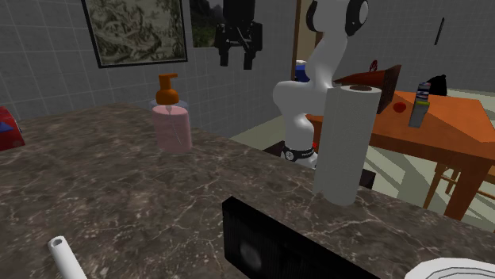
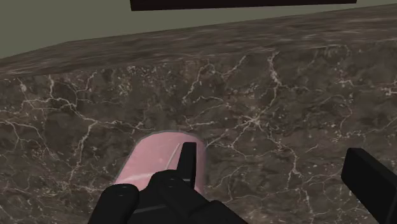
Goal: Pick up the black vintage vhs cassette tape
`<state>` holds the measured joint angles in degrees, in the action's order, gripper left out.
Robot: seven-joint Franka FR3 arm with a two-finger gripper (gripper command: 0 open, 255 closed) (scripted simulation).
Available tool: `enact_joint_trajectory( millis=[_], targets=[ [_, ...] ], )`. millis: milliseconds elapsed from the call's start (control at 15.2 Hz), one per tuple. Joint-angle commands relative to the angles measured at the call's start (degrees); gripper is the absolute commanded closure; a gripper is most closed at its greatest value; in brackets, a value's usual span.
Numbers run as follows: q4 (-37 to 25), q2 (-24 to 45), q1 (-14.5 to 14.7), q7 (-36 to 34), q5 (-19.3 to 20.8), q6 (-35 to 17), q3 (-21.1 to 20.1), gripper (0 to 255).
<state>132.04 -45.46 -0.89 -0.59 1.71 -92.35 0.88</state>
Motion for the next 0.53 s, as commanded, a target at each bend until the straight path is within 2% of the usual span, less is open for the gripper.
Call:
enact_joint_trajectory(
  millis=[0,462],
  targets=[
    [0.0,0.0,0.0,0.0,0.0,0.0,0.0,0],
    [1.3,1.4,-1.9,-22.6,-7.5,-1.9,-12.0,0]
  ],
)
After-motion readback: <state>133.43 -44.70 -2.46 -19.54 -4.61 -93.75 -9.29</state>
